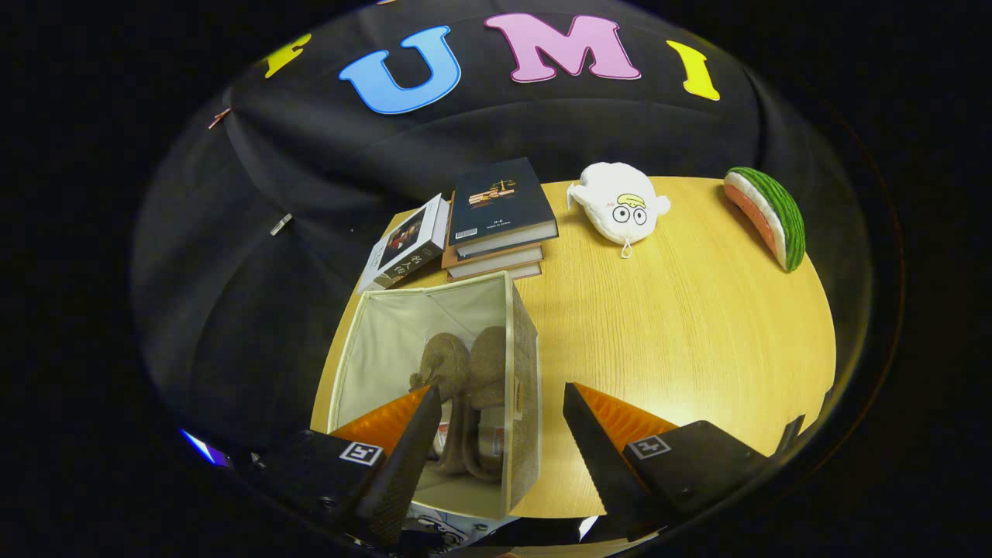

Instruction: Open the storage box then place both shoes into the box .Put the left shoe in first, then the right shoe, with the right side of both shoes facing outward in a uniform manner.

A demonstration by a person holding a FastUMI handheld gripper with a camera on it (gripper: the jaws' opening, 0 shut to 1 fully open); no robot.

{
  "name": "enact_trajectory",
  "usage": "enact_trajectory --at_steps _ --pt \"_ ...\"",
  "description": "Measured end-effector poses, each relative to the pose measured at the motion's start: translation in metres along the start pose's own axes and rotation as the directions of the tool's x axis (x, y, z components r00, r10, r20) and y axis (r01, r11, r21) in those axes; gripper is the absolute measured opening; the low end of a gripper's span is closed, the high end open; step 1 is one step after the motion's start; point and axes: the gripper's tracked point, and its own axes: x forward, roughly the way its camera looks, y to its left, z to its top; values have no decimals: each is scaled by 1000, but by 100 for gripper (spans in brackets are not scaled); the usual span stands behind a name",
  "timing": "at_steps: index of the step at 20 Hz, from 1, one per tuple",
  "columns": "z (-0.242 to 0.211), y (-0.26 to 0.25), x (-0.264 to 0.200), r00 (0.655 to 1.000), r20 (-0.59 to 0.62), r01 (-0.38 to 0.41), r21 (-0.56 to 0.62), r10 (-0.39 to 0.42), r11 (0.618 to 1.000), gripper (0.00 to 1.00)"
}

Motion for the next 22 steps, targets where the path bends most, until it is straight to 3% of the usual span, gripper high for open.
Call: enact_trajectory --at_steps 11,18,22 --pt "38 -20 -35 984 169 -39 -105 57 994 99" --pt "71 -75 -67 957 289 1 -110 31 994 99" --pt "94 -107 -91 925 377 16 -147 41 989 99"
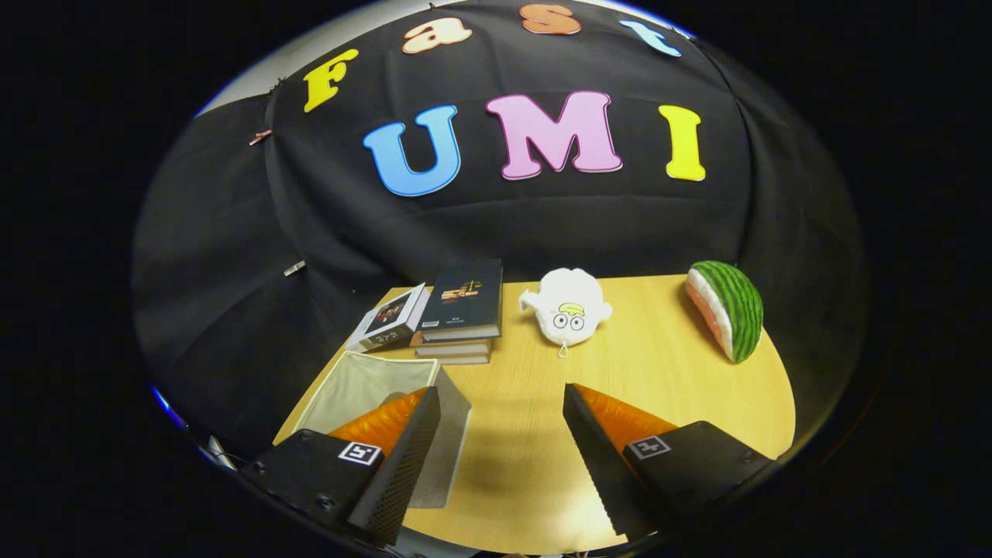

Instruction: Open the storage box then place both shoes into the box .Put the left shoe in first, then the right shoe, with the right side of both shoes facing outward in a uniform manner.

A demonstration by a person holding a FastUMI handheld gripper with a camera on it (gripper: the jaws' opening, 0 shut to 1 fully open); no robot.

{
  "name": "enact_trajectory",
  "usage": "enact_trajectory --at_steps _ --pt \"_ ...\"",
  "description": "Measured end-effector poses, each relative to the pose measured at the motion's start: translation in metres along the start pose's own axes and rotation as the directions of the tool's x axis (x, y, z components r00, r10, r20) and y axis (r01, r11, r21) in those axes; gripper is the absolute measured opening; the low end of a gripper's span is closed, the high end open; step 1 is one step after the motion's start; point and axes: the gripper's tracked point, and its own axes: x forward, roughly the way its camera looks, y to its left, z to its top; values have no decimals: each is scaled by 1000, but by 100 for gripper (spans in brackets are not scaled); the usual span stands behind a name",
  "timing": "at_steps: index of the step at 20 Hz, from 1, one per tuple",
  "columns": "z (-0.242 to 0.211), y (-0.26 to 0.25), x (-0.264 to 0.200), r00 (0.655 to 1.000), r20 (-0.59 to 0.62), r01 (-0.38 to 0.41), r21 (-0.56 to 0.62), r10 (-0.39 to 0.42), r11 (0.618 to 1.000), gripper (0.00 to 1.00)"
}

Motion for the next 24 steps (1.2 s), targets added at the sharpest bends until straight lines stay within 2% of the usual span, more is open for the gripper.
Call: enact_trajectory --at_steps 7,15,24 --pt "33 -58 -31 988 153 31 -72 -19 997 98" --pt "75 -94 -59 955 295 49 -169 4 984 98" --pt "82 -110 -83 947 321 47 -192 18 980 98"
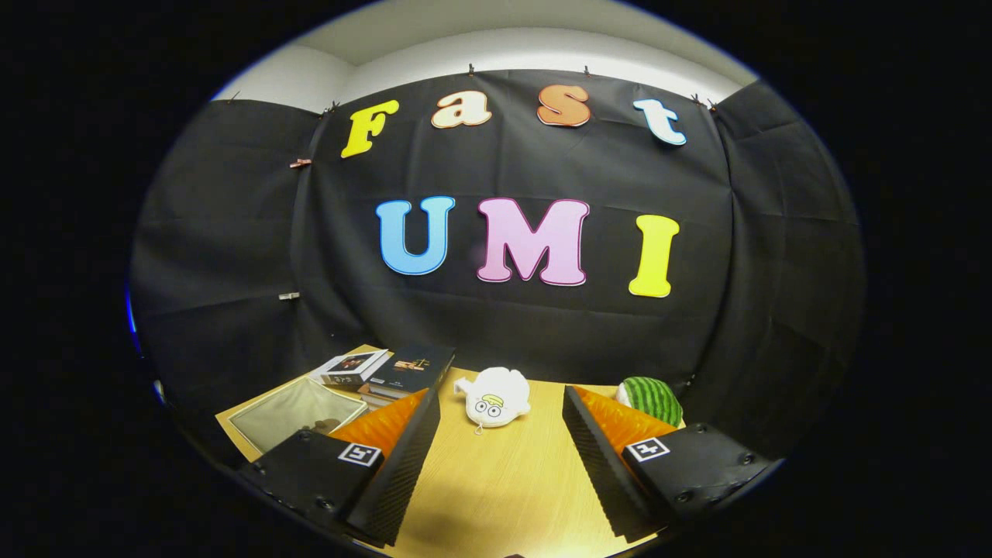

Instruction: Open the storage box then place both shoes into the box .Put the left shoe in first, then the right shoe, with the right side of both shoes facing outward in a uniform manner.

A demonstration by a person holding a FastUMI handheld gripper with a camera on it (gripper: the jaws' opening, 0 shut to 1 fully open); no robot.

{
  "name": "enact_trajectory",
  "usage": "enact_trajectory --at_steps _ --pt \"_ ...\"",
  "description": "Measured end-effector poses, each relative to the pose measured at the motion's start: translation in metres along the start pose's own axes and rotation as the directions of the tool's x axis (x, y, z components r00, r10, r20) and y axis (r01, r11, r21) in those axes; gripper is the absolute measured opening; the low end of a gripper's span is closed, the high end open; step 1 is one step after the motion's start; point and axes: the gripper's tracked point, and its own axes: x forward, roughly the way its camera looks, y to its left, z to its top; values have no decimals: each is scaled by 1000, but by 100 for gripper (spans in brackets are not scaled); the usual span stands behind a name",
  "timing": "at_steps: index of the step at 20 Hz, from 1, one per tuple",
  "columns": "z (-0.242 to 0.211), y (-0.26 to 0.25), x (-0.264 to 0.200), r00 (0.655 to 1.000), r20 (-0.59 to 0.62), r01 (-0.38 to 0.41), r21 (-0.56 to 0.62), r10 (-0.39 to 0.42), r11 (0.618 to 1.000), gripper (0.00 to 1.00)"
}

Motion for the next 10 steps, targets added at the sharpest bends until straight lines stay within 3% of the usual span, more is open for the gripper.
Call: enact_trajectory --at_steps 10 --pt "-5 -1 1 1000 -5 6 12 -6 1000 98"
